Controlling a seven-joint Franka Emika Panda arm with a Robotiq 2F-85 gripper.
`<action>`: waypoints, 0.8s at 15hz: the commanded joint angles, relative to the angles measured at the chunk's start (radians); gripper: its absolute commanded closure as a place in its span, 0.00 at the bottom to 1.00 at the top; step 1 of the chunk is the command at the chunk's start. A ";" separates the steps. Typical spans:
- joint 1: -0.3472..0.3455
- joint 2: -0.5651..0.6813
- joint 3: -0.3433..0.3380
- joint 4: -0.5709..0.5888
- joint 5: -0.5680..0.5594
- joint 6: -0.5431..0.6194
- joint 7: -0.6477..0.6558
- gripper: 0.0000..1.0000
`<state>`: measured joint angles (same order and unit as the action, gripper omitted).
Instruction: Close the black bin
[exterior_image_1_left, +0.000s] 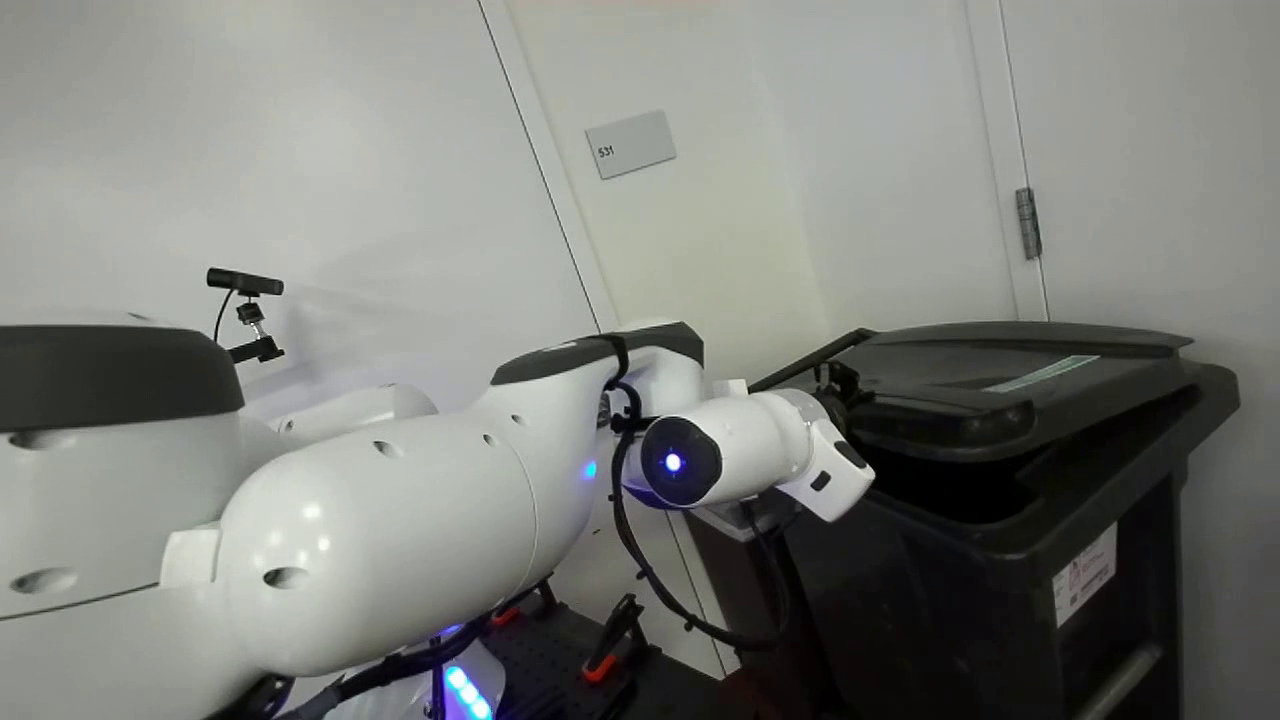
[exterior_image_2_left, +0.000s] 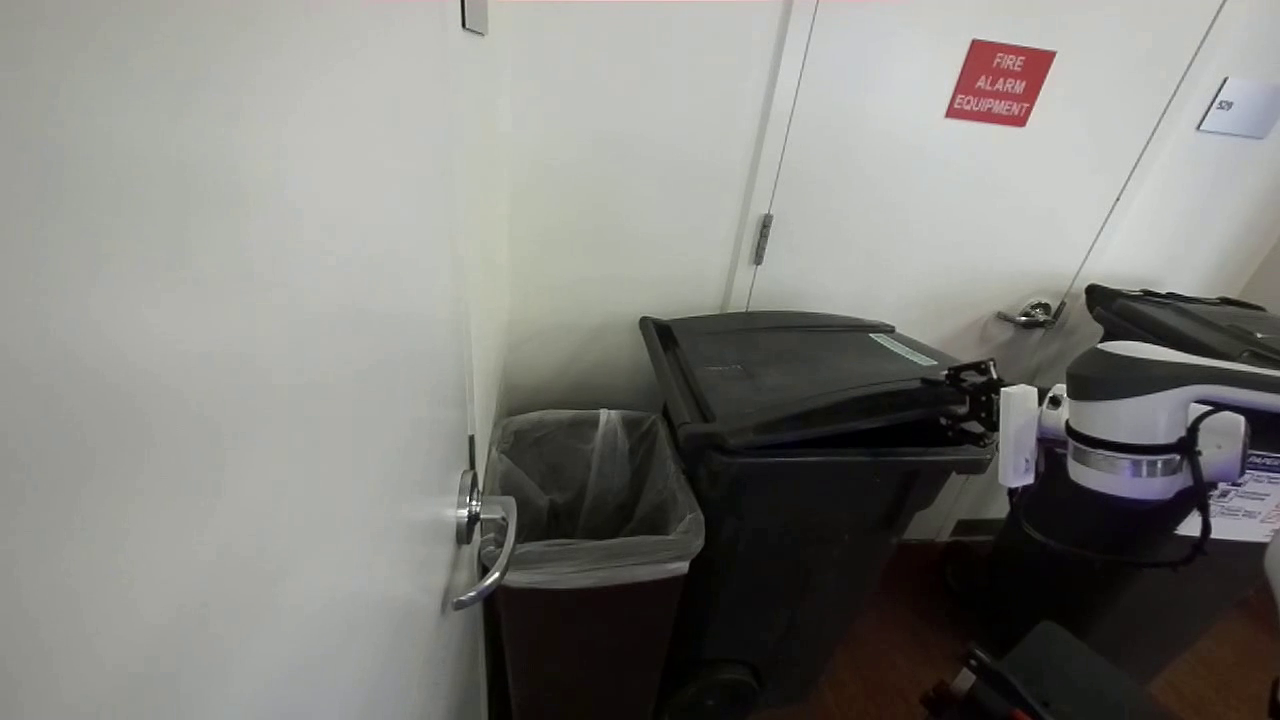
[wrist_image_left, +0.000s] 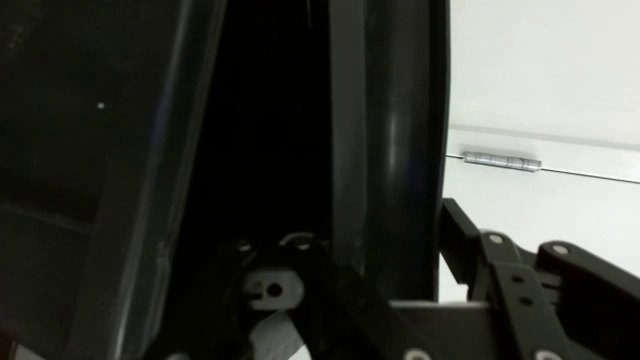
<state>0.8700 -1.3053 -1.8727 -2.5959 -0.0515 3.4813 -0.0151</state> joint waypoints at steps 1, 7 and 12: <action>-0.020 -0.007 0.012 0.010 0.025 -0.011 -0.021 0.78; -0.017 0.011 -0.035 0.048 0.070 -0.030 -0.014 0.78; -0.016 0.012 -0.035 0.030 0.079 -0.009 -0.013 0.25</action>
<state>0.8564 -1.3623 -1.8841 -2.5728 -0.0422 3.4508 -0.0582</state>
